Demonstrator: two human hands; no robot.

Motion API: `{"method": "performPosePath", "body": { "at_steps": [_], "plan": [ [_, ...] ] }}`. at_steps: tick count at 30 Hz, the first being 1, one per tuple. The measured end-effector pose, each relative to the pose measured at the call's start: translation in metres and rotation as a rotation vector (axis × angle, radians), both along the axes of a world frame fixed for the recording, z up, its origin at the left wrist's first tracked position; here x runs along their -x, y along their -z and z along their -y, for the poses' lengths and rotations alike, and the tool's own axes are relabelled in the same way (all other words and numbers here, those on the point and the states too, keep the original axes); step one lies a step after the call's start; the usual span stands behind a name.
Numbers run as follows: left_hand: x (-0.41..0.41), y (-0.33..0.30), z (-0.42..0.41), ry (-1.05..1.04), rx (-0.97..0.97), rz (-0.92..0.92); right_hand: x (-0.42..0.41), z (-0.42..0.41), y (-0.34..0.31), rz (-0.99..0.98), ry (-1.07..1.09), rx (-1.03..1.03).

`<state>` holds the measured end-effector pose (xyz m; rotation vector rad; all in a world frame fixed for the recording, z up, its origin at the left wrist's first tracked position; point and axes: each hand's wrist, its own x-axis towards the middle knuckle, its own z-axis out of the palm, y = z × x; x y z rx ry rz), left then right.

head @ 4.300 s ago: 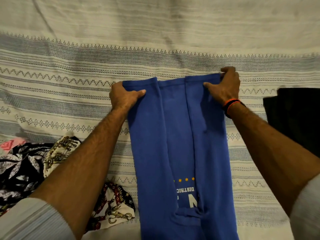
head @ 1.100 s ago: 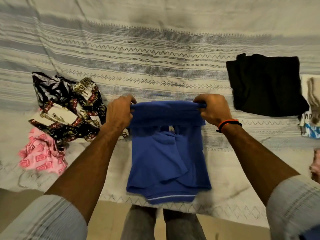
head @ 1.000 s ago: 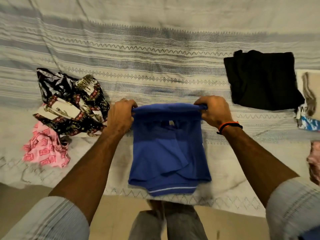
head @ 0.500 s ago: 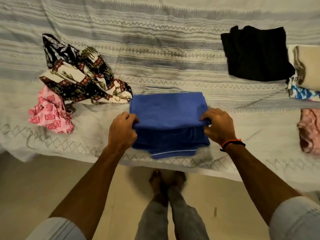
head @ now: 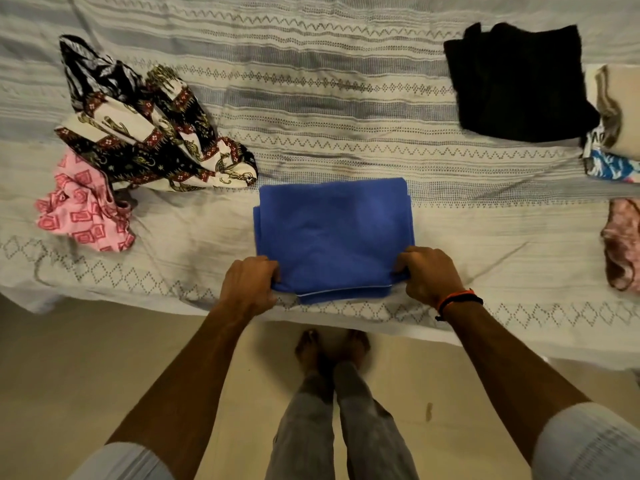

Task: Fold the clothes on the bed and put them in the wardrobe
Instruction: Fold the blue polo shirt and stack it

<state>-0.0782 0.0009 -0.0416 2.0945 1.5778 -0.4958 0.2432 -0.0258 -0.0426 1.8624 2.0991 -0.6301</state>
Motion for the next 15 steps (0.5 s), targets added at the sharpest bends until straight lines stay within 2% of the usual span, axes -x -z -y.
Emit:
{"method": "performPosePath", "body": {
  "at_steps": [2, 3, 5, 8, 10, 15],
  "plan": [
    [-0.007, -0.005, -0.008, -0.012, 0.017, -0.013, 0.001, -0.010, -0.005, 0.026, -0.035, 0.069],
    [-0.011, -0.006, -0.012, -0.063, -0.016, 0.043, 0.004, -0.016, -0.008, 0.025, -0.041, 0.039],
    [-0.022, -0.002, -0.020, -0.169, -0.154, 0.216, 0.013, -0.026, -0.005, -0.053, -0.003, -0.137],
    [-0.048, 0.017, -0.035, -0.152, -0.327, 0.379, 0.036, -0.044, 0.012, -0.213, 0.073, -0.373],
    [-0.062, 0.032, -0.044, -0.085, -0.338, 0.380, 0.051, -0.057, 0.027, -0.230, 0.058, -0.377],
    [-0.063, 0.076, -0.045, -0.032, -0.316, 0.185, 0.054, -0.064, 0.071, -0.153, 0.006, -0.307]
  ]
}}
